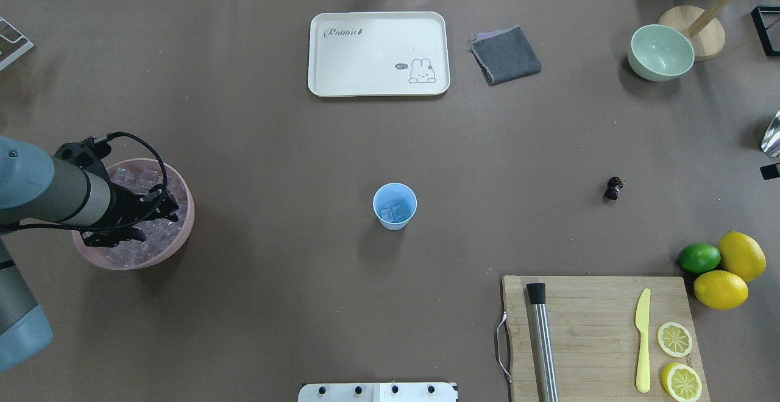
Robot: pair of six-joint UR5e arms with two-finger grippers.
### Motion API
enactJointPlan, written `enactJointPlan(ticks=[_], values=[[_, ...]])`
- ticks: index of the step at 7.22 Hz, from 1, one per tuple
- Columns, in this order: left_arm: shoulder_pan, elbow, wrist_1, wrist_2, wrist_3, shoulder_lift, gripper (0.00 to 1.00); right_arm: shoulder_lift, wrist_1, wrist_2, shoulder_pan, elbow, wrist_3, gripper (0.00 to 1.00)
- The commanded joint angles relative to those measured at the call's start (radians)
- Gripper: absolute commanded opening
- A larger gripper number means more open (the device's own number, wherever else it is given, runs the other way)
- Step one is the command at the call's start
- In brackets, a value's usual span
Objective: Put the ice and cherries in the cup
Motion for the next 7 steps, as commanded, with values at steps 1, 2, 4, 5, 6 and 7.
enactJointPlan(ticks=[1, 2, 4, 5, 6, 7], values=[[0.005, 0.000, 0.000, 0.001, -0.001, 0.005, 0.68, 0.000, 0.000, 0.000, 0.000, 0.000, -0.001, 1.00], [0.006, 0.002, 0.000, 0.003, -0.001, 0.002, 0.67, 0.000, -0.002, 0.000, 0.000, -0.002, -0.001, 1.00], [0.017, 0.003, 0.000, 0.004, -0.016, 0.002, 0.54, 0.000, -0.002, 0.002, 0.000, -0.002, -0.001, 1.00], [0.034, 0.008, 0.000, 0.032, -0.024, 0.002, 0.41, -0.002, 0.000, 0.002, 0.000, -0.002, -0.001, 1.00], [0.049, 0.011, 0.005, 0.058, -0.035, 0.001, 0.27, -0.002, 0.000, 0.004, 0.000, -0.002, -0.001, 1.00], [0.049, 0.006, 0.008, 0.055, -0.035, 0.004, 0.00, -0.002, 0.000, 0.005, 0.000, -0.002, -0.001, 1.00]])
